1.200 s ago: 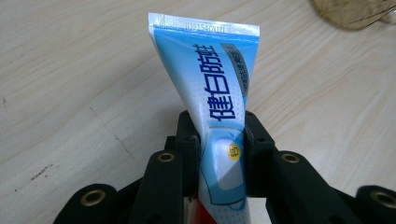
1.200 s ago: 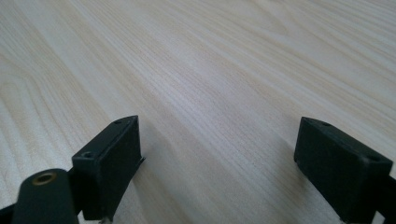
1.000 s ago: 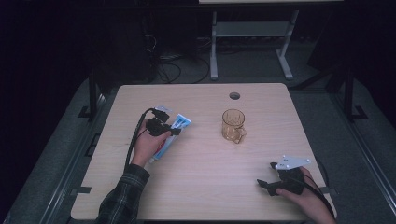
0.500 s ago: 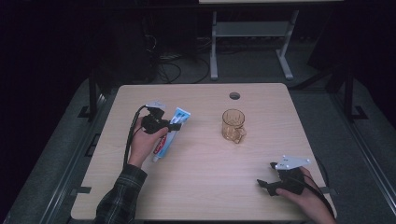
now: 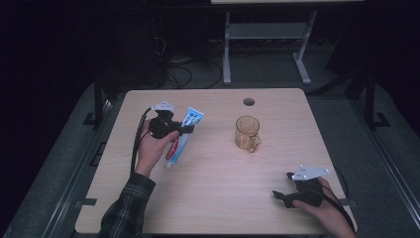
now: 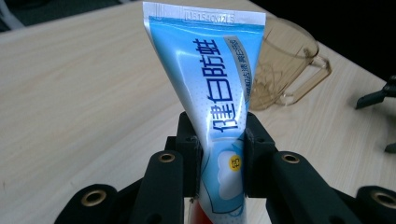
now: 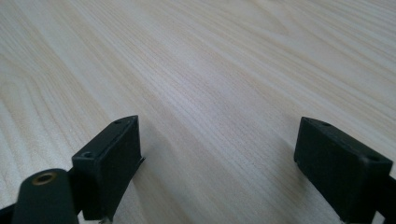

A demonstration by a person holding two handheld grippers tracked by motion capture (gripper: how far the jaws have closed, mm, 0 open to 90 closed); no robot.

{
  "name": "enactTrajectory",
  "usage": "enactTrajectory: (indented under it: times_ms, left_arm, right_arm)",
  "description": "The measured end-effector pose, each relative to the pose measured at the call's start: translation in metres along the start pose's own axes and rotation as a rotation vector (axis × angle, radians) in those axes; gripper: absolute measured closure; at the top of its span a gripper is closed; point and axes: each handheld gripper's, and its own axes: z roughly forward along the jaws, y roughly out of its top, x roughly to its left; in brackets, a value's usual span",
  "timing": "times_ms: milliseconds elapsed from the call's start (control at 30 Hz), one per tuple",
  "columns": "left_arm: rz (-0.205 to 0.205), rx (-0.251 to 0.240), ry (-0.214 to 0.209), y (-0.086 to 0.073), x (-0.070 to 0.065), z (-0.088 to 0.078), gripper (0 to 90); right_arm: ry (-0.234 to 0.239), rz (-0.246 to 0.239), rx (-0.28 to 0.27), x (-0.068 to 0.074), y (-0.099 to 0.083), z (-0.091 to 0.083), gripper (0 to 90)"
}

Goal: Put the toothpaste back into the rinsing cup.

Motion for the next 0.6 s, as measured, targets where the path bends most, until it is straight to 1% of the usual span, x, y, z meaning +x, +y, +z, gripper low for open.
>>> enactTrajectory:
  times_ms: [67, 267, 367, 467, 600]
  left_arm:
    - [0.002, -0.006, -0.008, 0.003, -0.002, 0.0, 72.4]
    - [0.027, -0.023, -0.014, 0.012, -0.008, 0.0, 72.4]
    - [0.03, -0.037, -0.028, 0.017, -0.01, 0.001, 72.4]
    - [0.047, -0.04, -0.031, 0.021, -0.012, 0.002, 72.4]
    - [0.051, -0.055, -0.043, 0.027, -0.015, 0.004, 72.4]
  right_arm:
    - [0.0, 0.0, 0.0, 0.0, 0.0, 0.0, 13.8]
    - [0.0, -0.003, -0.001, 0.0, 0.0, 0.0, 13.8]
    - [0.0, -0.003, -0.001, 0.0, 0.0, 0.0, 13.8]
    - [0.0, 0.002, 0.001, 0.001, 0.0, 0.0, 13.8]
    - [0.001, 0.0, 0.0, 0.0, 0.0, 0.0, 13.8]
